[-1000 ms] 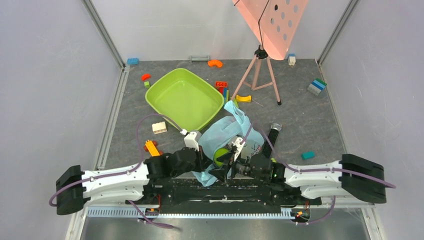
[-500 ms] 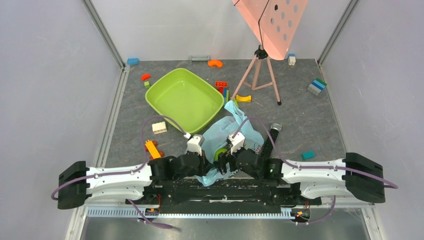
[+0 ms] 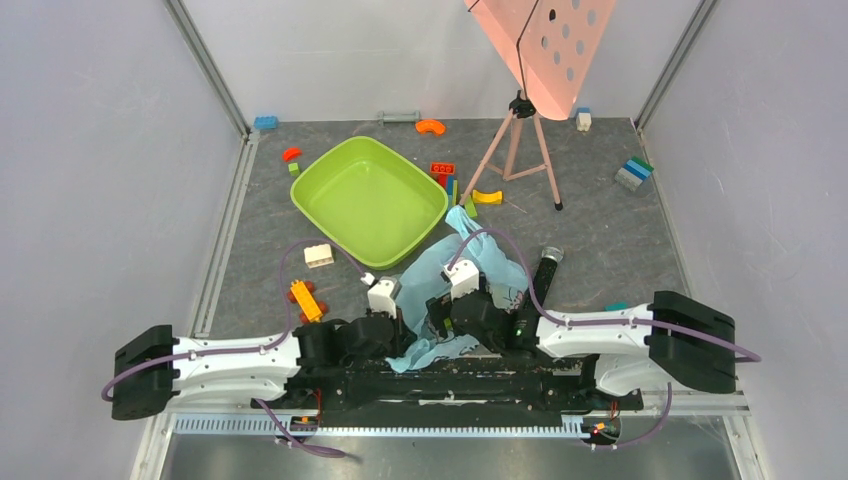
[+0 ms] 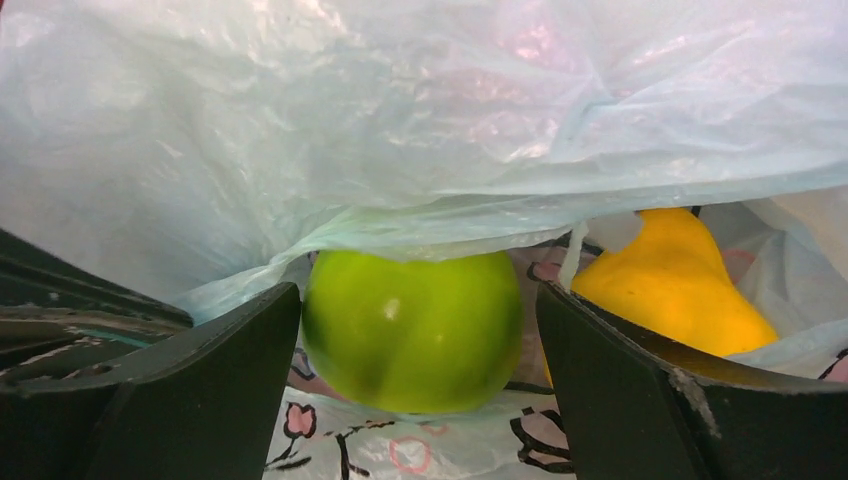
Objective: Take the fake fruits out of the plastic bag
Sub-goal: Take out the fake fruit from the plastic bag.
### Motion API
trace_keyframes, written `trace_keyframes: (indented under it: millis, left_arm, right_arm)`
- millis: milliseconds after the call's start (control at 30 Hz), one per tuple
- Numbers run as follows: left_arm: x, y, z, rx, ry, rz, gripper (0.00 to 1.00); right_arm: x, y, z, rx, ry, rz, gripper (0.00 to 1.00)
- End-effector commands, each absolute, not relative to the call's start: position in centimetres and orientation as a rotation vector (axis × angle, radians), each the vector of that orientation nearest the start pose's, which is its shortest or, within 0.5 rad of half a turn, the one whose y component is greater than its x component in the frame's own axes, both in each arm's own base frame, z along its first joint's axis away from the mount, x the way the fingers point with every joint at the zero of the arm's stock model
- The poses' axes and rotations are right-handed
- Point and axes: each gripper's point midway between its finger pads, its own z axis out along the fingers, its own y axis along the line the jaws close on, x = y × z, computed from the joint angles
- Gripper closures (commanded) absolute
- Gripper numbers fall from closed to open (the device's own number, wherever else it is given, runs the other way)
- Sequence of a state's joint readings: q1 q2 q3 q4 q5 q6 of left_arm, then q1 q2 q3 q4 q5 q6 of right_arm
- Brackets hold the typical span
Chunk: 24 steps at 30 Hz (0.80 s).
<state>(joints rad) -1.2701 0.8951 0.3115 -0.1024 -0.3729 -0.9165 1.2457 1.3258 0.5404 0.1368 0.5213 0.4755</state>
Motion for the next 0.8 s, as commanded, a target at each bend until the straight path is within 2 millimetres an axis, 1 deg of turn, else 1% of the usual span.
trace_keyframes:
  millis: [0, 200, 233, 333, 433, 533, 600, 667, 767]
  left_arm:
    - [11.7, -24.5, 6.0, 0.121, 2.277, -0.787, 0.98]
    - [11.7, -24.4, 5.6, 0.110, 2.276, -0.784, 0.98]
    - [11.7, -24.3, 5.5, 0.109, 2.276, -0.781, 0.98]
    - [11.8, -24.4, 5.4, 0.108, 2.275, -0.779, 0.98]
    - [11.8, -24.3, 5.2, 0.108, 2.278, -0.772, 0.98]
    - [11.9, -24.1, 5.0, 0.095, 2.277, -0.766, 0.98]
    - [12.0, -24.0, 4.9, 0.083, 2.275, -0.764, 0.98]
    - [12.1, -23.7, 4.8, 0.063, 2.269, -0.762, 0.98]
    - [12.3, -23.4, 4.8, 0.038, 2.262, -0.758, 0.98]
  right_arm:
    - [18.6, 30.1, 6.7, -0.490, 2.085, 0.424, 0.08]
    - [18.8, 30.5, 5.6, -0.511, 2.100, 0.428, 0.08]
    - [18.8, 30.5, 5.5, -0.511, 2.098, 0.427, 0.10]
    - [18.8, 30.4, 5.7, -0.512, 2.087, 0.433, 0.19]
    - [18.6, 30.3, 6.7, -0.514, 2.058, 0.469, 0.27]
    - [18.4, 30.1, 7.9, -0.519, 2.028, 0.502, 0.37]
    - [18.2, 29.8, 8.5, -0.523, 2.023, 0.511, 0.42]
    - [17.9, 29.8, 9.2, -0.530, 2.019, 0.529, 0.44]
    - [16.9, 30.1, 10.4, -0.573, 2.022, 0.594, 0.46]
